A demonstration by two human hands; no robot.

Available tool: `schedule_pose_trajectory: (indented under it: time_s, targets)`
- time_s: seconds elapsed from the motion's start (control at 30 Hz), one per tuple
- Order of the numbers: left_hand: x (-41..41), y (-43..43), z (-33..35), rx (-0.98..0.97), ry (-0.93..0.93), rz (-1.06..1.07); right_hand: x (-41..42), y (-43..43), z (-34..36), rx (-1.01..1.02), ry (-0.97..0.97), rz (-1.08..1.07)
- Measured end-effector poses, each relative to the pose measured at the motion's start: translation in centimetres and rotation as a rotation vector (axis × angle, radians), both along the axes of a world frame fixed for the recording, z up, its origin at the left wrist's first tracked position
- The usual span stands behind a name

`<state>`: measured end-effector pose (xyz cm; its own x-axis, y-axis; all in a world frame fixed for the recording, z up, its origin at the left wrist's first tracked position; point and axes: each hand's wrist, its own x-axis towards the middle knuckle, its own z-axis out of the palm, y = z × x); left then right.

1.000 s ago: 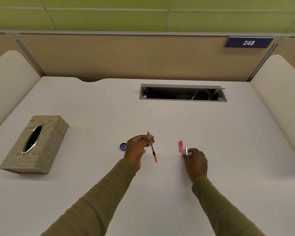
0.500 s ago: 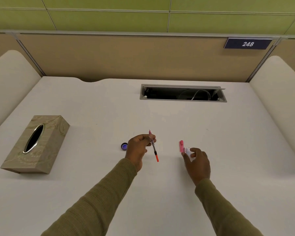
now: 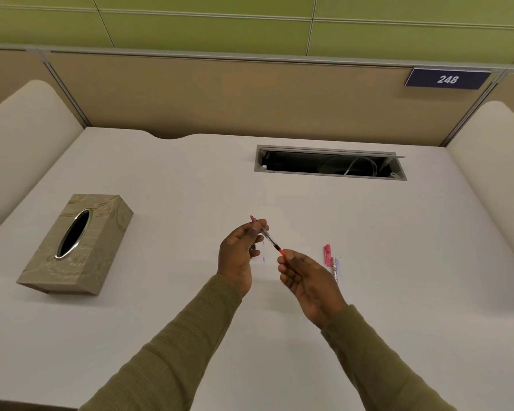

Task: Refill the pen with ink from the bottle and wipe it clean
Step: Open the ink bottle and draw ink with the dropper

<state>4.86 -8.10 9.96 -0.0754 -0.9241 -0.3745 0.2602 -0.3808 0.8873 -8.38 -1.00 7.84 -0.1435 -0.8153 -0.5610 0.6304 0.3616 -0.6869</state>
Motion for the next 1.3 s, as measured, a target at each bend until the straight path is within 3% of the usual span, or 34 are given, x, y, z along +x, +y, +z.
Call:
schedule_pose_trajectory:
  time_s: [0.1, 0.2, 0.27, 0.37, 0.5, 0.7, 1.3]
  targets:
    - [1.0, -0.3, -0.2, 0.025, 0.042, 0.015, 0.0, -1.4, 0.6, -0.045, 0.111, -0.024]
    - [2.6, -1.6, 0.0, 0.054, 0.014, 0.112, -0.2, -3.2, 1.6, -0.108, 0.468, -0.017]
    - [4.1, -2.8, -0.3, 0.01, -0.109, 0.147, -0.5, -4.4, 2.1, -0.167, 0.84, 0.037]
    - [6.1, -4.4, -0.9, -0.215, -0.364, 0.066, -0.6, -5.9, 3.1, -0.315, 1.339, 0.187]
    - [6.6, -6.0, -1.7, -0.495, -0.733, -0.246, 0.0, -7.8, 4.2, -0.483, 1.674, 0.36]
    - [5.3, -7.1, -2.7, -0.561, -0.934, -0.516, 1.7, -9.4, 4.5, -0.559, 1.813, 0.527]
    - [6.1, -7.7, -5.2, -0.513, -0.855, -0.54, 4.3, -10.8, 3.9, -0.371, 1.794, 0.647]
